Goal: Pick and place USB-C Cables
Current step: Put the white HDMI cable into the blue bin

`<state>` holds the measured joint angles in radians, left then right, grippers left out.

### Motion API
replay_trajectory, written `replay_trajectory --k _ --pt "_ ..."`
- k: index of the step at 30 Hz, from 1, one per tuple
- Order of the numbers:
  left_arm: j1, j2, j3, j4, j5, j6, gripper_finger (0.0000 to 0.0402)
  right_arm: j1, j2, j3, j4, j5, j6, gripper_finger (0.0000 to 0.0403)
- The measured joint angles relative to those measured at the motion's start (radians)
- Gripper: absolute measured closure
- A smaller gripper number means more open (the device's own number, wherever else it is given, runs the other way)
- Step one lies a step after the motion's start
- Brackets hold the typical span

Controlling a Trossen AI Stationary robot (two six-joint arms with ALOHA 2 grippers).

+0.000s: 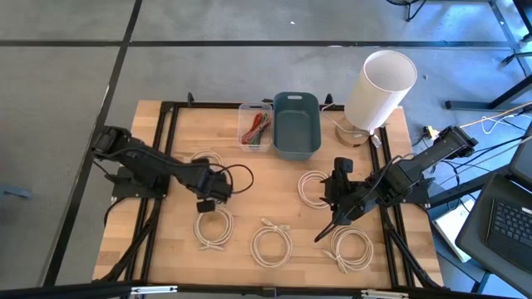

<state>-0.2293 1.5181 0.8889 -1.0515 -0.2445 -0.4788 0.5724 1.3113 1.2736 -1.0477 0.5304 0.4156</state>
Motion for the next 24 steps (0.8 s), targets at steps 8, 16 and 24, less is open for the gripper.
replay_trajectory --k 8,16,24 --pt "0.097 -0.005 -0.128 0.144 0.019 0.052 0.0298 0.000 0.000 0.000 0.000 0.000 0.000 0.0175" --pt "0.129 -0.004 -0.175 0.223 0.008 0.075 0.0302 0.000 0.000 0.000 -0.001 0.000 -0.004 0.0175" --pt "0.128 -0.002 -0.151 0.221 0.057 0.031 0.0373 0.000 0.000 0.000 -0.002 0.000 -0.004 0.0175"
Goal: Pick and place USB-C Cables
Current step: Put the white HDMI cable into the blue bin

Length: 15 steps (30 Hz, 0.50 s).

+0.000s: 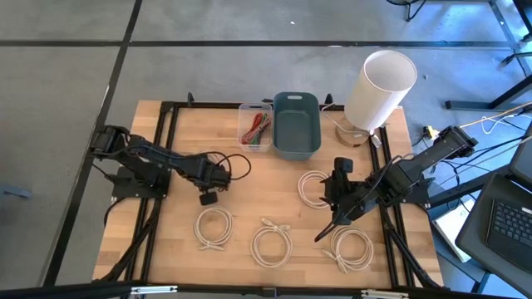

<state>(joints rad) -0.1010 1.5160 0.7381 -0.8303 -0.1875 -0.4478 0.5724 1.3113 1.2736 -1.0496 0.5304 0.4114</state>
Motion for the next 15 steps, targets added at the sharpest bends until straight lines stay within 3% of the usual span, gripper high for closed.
replay_trajectory --k 3,9,11,15 --pt "-0.016 0.007 0.047 -0.086 0.027 -0.018 0.0392 0.000 0.000 0.000 0.000 0.000 -0.001 0.0175" --pt "-0.071 0.004 0.209 -0.209 0.012 -0.025 0.0394 0.000 0.000 0.000 -0.001 0.000 -0.003 0.0175" --pt "-0.103 -0.009 0.250 -0.168 -0.004 -0.004 0.0394 0.000 0.000 0.000 -0.002 0.000 -0.004 0.0175" --pt "-0.167 -0.068 0.266 0.123 -0.035 0.134 0.0394 0.000 0.000 0.000 -0.003 0.000 0.001 0.0175"
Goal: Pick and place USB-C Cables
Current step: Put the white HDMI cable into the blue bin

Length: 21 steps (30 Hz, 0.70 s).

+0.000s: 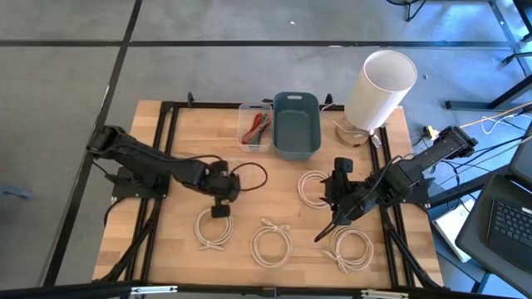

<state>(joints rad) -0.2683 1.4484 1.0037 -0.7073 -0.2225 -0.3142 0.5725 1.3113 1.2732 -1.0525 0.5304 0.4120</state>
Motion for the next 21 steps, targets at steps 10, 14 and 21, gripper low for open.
replay_trajectory --k 10,14,21 --pt "-0.026 -0.090 -0.395 1.463 -0.046 0.485 0.0393 0.000 0.000 0.000 0.015 -0.009 -0.045 0.0175" --pt "0.062 0.015 -0.519 2.007 0.154 0.519 0.0393 0.000 0.000 0.000 0.092 -0.008 -0.126 0.0175" --pt "0.195 0.196 -0.423 2.251 0.429 0.370 0.0393 0.000 0.000 0.000 0.273 -0.008 -0.281 0.0175"
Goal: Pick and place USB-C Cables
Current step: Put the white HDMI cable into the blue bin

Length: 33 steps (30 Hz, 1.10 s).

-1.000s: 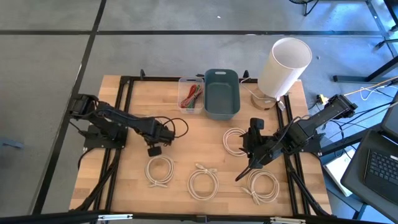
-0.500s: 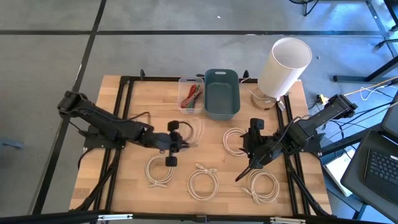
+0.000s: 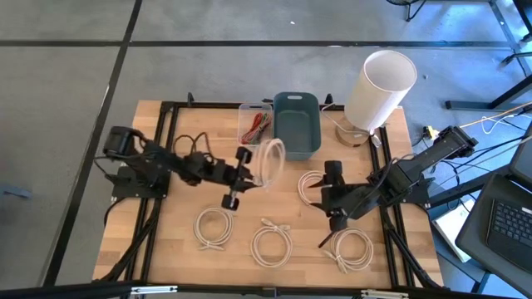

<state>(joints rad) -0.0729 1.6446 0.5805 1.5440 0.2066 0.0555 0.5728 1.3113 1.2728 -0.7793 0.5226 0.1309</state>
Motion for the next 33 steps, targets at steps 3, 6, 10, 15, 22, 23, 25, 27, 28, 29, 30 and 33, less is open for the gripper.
replay_trajectory --k 3,6,10,15,22,23,25,27,28,29,30,33 --pt "0.025 0.058 0.095 -0.010 0.075 -0.014 0.0392 0.000 0.000 0.000 0.069 0.000 -0.059 0.0175" --pt "0.045 0.105 0.175 -0.073 0.129 -0.020 0.0392 0.000 0.000 0.000 0.118 0.000 -0.108 0.0175" --pt "0.057 0.139 0.243 -0.154 0.135 -0.027 0.0392 0.000 0.000 0.000 0.149 0.000 -0.120 0.0175" --pt "0.056 0.142 0.275 -0.188 0.137 -0.018 0.0391 0.000 0.000 0.000 0.164 0.011 -0.140 0.0175" --pt "0.041 0.142 0.290 -0.203 0.173 -0.017 0.0391 -0.009 0.000 0.000 0.234 0.027 -0.230 0.0175" --pt "0.040 0.142 0.290 -0.212 0.173 -0.017 0.0391 -0.014 0.000 0.000 0.242 0.027 -0.241 0.0175" --pt "0.034 0.142 0.290 -0.214 0.174 -0.017 0.0391 -0.026 0.000 0.000 0.256 0.027 -0.248 0.0175" --pt "0.030 0.142 0.290 -0.213 0.174 -0.016 0.0391 -0.043 0.000 0.000 0.263 0.027 -0.247 0.0175" --pt "0.028 0.142 0.290 -0.213 0.174 -0.016 0.0391 -0.052 0.000 0.000 0.264 0.027 -0.246 0.0175" --pt "0.028 0.142 0.290 -0.213 0.174 -0.013 0.0391 -0.062 0.002 0.000 0.264 0.026 -0.243 0.0175" --pt "0.027 0.142 0.290 -0.213 0.174 -0.009 0.0391 -0.070 0.004 0.000 0.265 0.026 -0.243 0.0175" --pt "0.028 0.142 0.290 -0.213 0.174 -0.009 0.0391 -0.090 0.010 0.000 0.273 0.013 -0.241 0.0175"
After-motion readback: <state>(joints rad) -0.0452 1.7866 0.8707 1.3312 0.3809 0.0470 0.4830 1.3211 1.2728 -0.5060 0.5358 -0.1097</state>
